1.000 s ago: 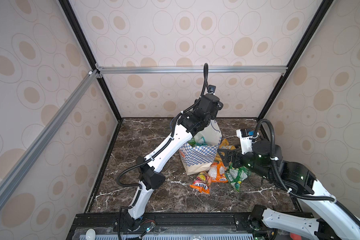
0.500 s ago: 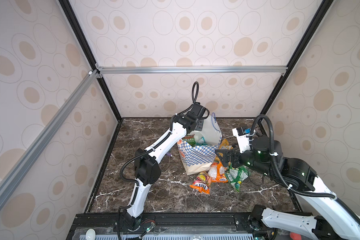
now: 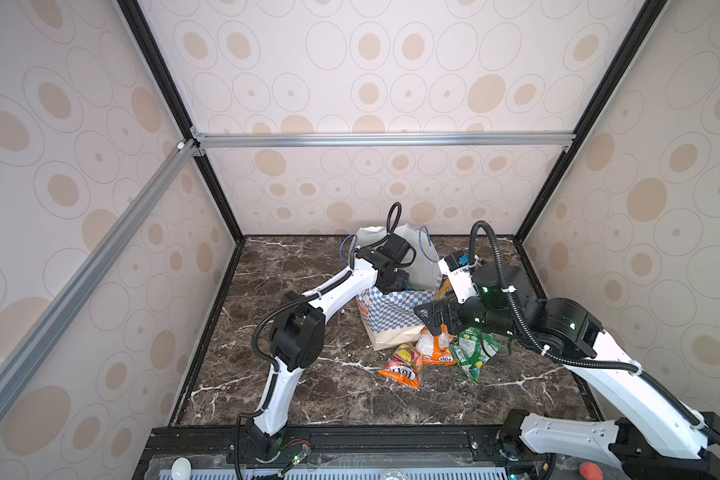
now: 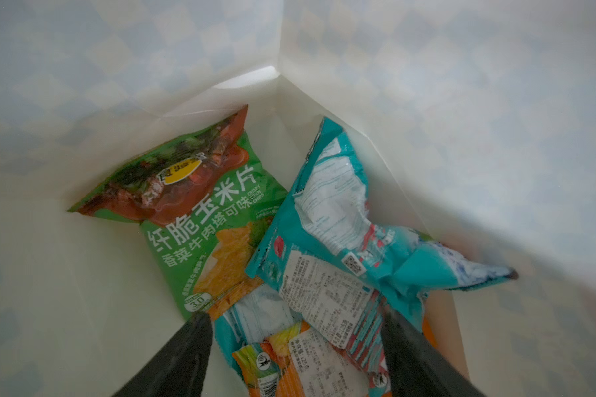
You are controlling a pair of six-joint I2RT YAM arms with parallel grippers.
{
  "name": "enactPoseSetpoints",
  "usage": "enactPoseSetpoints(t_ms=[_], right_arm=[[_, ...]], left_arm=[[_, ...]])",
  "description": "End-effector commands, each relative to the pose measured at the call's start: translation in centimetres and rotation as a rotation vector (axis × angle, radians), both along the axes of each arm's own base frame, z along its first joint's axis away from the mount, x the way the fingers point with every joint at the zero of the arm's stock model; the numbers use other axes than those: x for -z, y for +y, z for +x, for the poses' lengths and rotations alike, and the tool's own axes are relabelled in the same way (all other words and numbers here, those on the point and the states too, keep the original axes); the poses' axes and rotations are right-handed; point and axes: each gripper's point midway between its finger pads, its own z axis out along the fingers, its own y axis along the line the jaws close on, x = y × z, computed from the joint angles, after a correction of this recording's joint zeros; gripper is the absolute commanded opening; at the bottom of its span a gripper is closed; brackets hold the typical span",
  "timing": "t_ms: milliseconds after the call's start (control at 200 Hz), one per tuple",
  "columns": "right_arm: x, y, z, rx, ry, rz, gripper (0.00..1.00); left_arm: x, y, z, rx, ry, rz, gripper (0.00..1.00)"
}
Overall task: Take the snacks out of the paper bag
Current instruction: Pick up the snack from the paper bag.
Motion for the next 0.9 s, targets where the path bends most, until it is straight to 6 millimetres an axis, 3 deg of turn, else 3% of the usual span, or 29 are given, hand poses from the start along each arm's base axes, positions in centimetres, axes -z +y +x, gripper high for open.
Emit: enactPoseSetpoints(t_ms=[0, 165, 380, 605, 895], right_arm=[[-0.2, -0.5, -0.3, -0.001, 0.006, 0.001, 1.0], [-0.2, -0.5, -0.3, 0.006, -0.006, 0.022, 1.0], [-0.2, -0.6, -0.4, 0.011, 0.0, 0.022, 1.0], [-0.1, -0.6, -0.3, 0.018, 0.002, 0.031, 1.0], [0.3, -0.5, -0.2, 0.021, 0.013, 0.023, 1.0]], left_arm=[[1.1, 0.0, -0.3, 0.014, 0.033, 0.021, 0.84], [4.3, -0.4, -1.1, 0.037, 0.098, 0.027, 0.98], [7.4, 0.1, -1.4, 0.037, 0.141, 0.081, 0.98], [9.8, 0.8, -1.8, 0.039, 0.176, 0.139, 0.83], [9.7, 0.5, -1.4, 0.049, 0.16, 0.128, 0.51]])
